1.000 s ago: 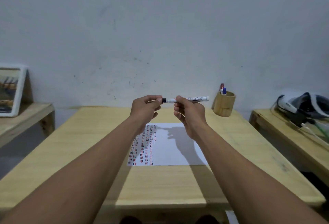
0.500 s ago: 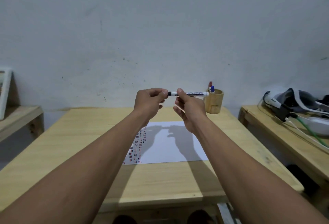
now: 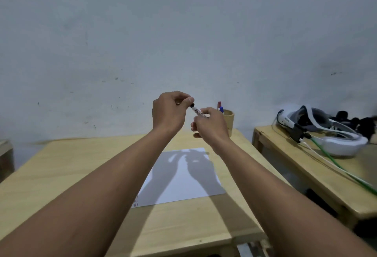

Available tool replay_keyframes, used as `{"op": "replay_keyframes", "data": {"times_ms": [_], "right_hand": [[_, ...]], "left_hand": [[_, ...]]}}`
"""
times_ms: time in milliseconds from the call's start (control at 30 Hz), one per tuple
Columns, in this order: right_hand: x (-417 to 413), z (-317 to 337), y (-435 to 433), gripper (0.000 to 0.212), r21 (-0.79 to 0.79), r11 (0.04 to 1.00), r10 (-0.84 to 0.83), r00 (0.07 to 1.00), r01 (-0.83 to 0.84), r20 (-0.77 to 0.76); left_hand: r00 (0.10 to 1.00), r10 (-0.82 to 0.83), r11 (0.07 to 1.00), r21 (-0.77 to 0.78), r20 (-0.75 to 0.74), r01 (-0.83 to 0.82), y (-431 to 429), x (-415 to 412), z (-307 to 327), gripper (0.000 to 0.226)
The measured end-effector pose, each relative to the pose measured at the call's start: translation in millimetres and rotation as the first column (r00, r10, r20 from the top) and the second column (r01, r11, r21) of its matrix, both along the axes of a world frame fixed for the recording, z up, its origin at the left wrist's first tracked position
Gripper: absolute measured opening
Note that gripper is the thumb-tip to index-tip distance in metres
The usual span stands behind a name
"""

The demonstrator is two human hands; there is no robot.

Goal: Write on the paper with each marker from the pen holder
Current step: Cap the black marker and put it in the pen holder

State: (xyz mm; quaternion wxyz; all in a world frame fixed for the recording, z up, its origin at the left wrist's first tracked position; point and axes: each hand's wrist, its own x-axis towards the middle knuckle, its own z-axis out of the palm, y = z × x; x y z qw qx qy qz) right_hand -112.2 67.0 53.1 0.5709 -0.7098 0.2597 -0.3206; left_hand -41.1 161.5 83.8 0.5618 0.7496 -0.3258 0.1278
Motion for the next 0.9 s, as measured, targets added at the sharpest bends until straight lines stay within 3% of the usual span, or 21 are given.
{"op": "replay_keyframes", "data": {"times_ms": [133, 233, 333, 467, 667, 767, 900], "right_hand": [[-8.6, 3.8, -33.6, 0.013, -0.262, 0.965, -0.034, 0.989, -0.004, -0.141], [-10.3, 5.5, -65.4, 0.018, -0.395, 0.918, -0.115, 0.975, 0.03, -0.192], [-8.9, 7.8, -99.0, 0.03, -0.395, 0.915, -0.174, 0.967, 0.088, -0.188], [0.6, 14.3, -143.6, 0.02, -0.417, 0.895, -0.235, 0.962, 0.157, -0.141], [26.6, 12.0, -196.7, 0.024, -0.414, 0.875, -0.283, 0.959, 0.251, -0.015], [41.0, 2.6, -213.3, 0.024, -0.419, 0.881, -0.264, 0.963, 0.221, -0.048], [54.6, -11.4, -227.7, 0.026, -0.424, 0.897, -0.216, 0.96, 0.124, -0.176]], "left_hand": [[0.999, -0.041, 0.997, 0.064, 0.018, 0.04, -32.0, -2.1, 11.3, 0.026], [0.999, -0.022, 0.999, 0.04, -0.041, 0.024, -57.8, 2.1, 7.4, 0.038], [0.991, -0.02, 0.998, 0.056, -0.131, 0.027, -82.2, 12.4, -16.2, 0.031], [0.979, -0.059, 0.981, 0.172, -0.194, 0.094, -119.7, 28.6, -56.6, 0.033], [0.952, -0.103, 0.949, 0.258, -0.289, 0.181, -178.4, 45.7, -102.5, 0.076], [0.955, -0.104, 0.938, 0.292, -0.276, 0.187, -202.0, 54.0, -115.0, 0.092], [0.939, -0.137, 0.953, 0.216, -0.315, 0.212, -215.2, 55.3, -125.8, 0.071]]}}
